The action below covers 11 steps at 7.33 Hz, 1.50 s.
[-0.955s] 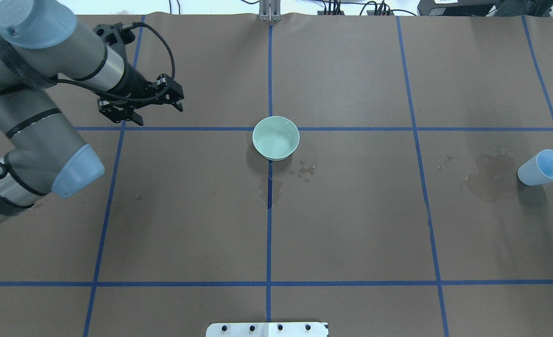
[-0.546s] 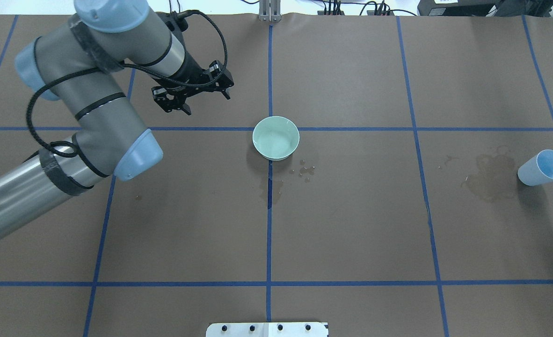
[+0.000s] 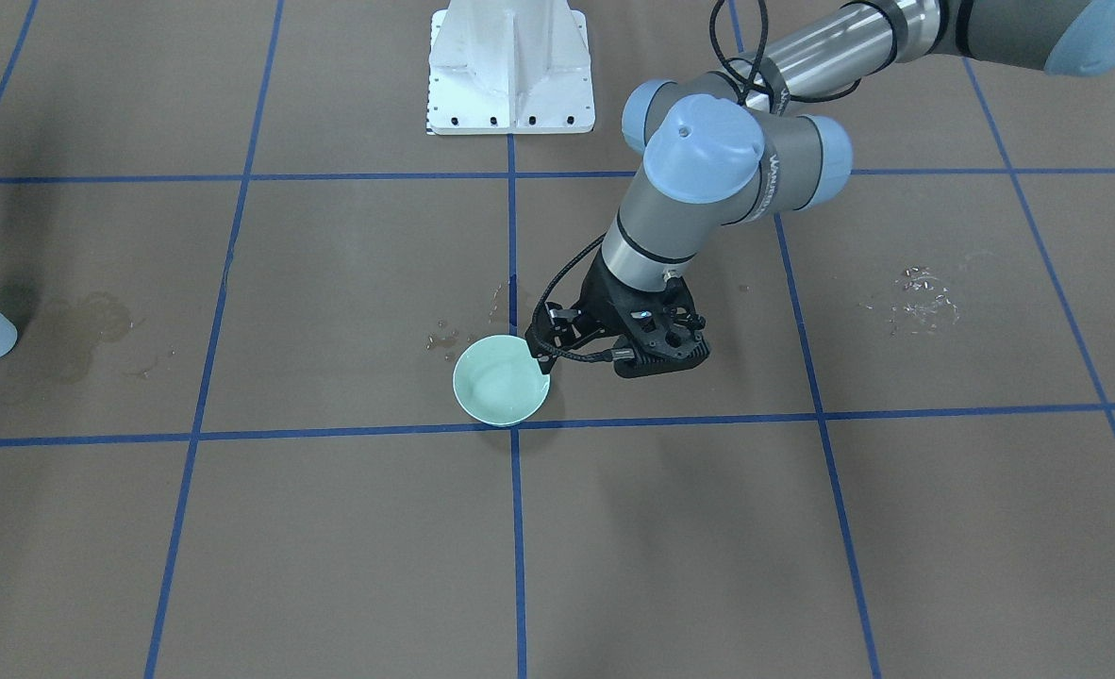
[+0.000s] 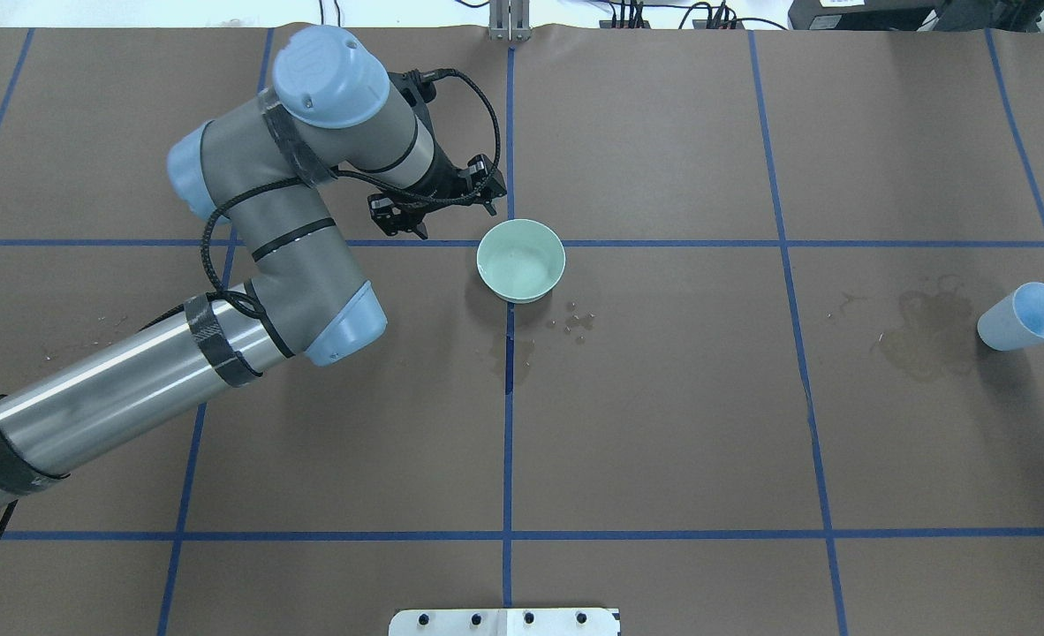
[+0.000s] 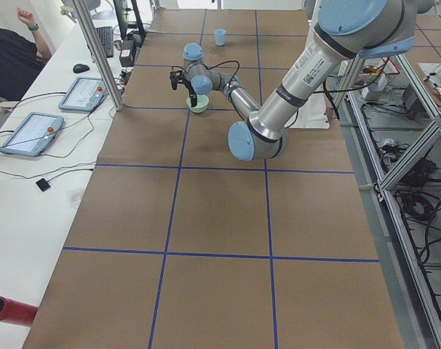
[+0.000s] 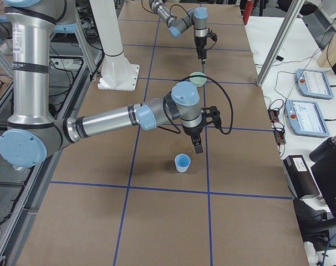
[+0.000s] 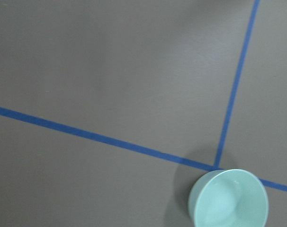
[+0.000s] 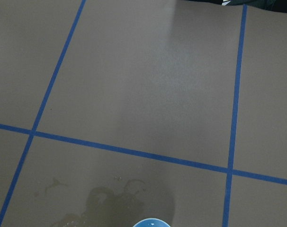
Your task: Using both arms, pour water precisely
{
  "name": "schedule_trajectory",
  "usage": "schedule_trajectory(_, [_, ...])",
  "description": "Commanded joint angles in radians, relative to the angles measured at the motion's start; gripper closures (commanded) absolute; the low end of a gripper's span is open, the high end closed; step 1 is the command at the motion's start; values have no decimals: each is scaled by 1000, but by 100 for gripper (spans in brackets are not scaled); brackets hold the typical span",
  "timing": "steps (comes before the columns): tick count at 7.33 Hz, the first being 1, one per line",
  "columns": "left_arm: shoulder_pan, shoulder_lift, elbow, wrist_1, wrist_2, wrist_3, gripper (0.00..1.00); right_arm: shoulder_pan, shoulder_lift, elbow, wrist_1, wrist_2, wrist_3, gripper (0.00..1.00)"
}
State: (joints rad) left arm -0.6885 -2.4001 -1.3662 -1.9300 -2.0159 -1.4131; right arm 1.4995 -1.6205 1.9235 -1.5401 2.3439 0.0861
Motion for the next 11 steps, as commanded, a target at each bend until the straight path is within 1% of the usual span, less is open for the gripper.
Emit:
schedule_trajectory(1, [64, -14, 36, -10, 44, 0, 0, 2, 48, -3, -236, -6, -97, 1])
schedule_trajectory(2, [66, -30, 64, -10, 45, 0, 0, -5, 48, -4, -273, -17, -98, 1])
schedule_trajectory(3, [66, -37, 81, -13, 46, 0, 1, -12, 42, -11, -281, -26, -98, 1])
schedule_trajectory(4, [66, -40, 97, -30, 55, 0, 3, -12, 37, -20, -281, -28, -98, 1])
schedule_trajectory(5, [66, -42, 114, -36, 77, 0, 11, -12, 37, -20, -281, -28, -98, 1])
schedule_trajectory(7, [66, -47, 125, -38, 83, 0, 24, -13, 47, -35, -279, -28, -98, 1])
schedule_trajectory(9, [66, -50, 169, -94, 95, 0, 31, -13, 47, -34, -279, -28, -98, 1])
schedule_trajectory(10, [66, -50, 174, -101, 97, 0, 40, -13, 48, -34, -279, -28, -98, 1])
schedule_trajectory(11, [66, -57, 174, -96, 97, -1, 56, -12, 48, -34, -279, -28, -98, 1])
